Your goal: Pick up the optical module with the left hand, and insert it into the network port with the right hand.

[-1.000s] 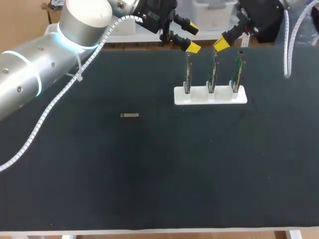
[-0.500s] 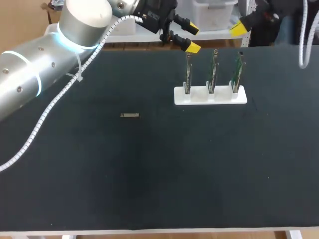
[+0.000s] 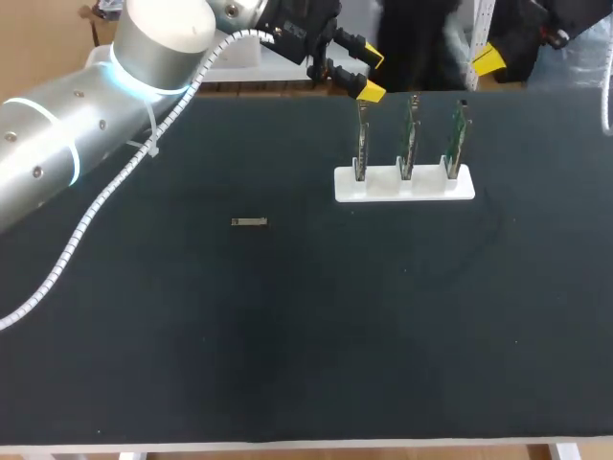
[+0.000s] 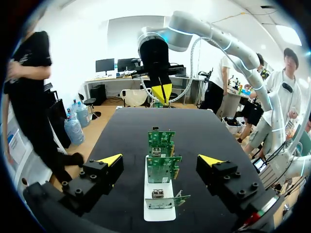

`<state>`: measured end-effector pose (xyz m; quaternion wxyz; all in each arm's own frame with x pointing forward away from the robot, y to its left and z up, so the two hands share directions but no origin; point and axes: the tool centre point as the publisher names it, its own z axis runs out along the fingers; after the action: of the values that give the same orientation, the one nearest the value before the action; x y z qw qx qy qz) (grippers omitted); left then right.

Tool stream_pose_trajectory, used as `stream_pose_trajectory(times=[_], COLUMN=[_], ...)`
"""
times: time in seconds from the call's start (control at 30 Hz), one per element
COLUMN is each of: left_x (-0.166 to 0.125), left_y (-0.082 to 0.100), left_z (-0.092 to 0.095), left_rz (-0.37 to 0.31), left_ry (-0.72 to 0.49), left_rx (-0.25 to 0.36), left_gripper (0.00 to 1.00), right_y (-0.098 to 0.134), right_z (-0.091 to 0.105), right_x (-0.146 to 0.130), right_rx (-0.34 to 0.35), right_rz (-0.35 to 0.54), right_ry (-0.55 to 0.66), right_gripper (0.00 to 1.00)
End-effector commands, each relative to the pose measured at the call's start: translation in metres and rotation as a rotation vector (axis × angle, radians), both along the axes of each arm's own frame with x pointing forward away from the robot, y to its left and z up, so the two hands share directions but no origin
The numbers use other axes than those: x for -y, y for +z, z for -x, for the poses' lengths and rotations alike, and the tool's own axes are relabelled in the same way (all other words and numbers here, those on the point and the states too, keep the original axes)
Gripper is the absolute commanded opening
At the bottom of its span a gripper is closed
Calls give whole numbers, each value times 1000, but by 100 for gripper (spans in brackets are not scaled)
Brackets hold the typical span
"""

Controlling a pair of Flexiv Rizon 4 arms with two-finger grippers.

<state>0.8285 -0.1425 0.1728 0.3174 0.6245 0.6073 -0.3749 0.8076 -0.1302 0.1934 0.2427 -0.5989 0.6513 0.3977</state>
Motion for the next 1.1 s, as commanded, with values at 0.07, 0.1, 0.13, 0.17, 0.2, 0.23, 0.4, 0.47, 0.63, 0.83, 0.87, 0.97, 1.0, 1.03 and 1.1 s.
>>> stream_pose_trajectory(times=[0.07, 0.1, 0.13, 0.17, 0.2, 0.23, 0.4, 0.47, 0.63, 0.83, 0.87, 0.97, 1.0, 1.03, 1.1], left_x=[-1, -1, -1, -1, -1, -1, -1, -1, -1, -1, -1, -1, -1, -1, -1], left_y=[0, 0, 0, 0, 0, 0, 0, 0, 0, 0, 0, 0, 0, 0, 0], left_z=[3, 3, 3, 3, 3, 3, 3, 3, 3, 3, 3, 3, 3, 3, 3], left_rz=[0, 0, 0, 0, 0, 0, 0, 0, 0, 0, 0, 0, 0, 0, 0], left_ry=[4, 4, 4, 4, 4, 4, 4, 4, 4, 4, 4, 4, 4, 4, 4], left_rx=[4, 4, 4, 4, 4, 4, 4, 4, 4, 4, 4, 4, 4, 4, 4], left_gripper=[100, 100, 100, 100, 100, 100, 100, 100, 100, 100, 100, 100, 100, 100, 100], right_y=[-1, -2, -3, -4, -4, -4, -9, -7, -8, -9, -8, -7, -7, -7, -7], right_z=[-5, -4, -4, -4, -4, -4, -9, -14, -16, -12, -12, -11, -11, -11, -11], right_x=[13, 15, 17, 18, 18, 19, 18, 13, 17, 18, 19, 22, 23, 24, 26], right_rx=[-121, -122, -123, -124, -124, -125, -131, -112, -116, -117, -116, -114, -113, -112, -108], right_rz=[-29, -28, -27, -26, -27, -26, -7, -19, -27, -37, -37, -37, -38, -38, -38], right_ry=[133, 130, 128, 122, 119, 118, 109, 144, 116, 99, 99, 95, 93, 91, 84], right_gripper=[0, 0, 0, 0, 0, 0, 0, 0, 0, 0, 0, 0, 0, 0, 0])
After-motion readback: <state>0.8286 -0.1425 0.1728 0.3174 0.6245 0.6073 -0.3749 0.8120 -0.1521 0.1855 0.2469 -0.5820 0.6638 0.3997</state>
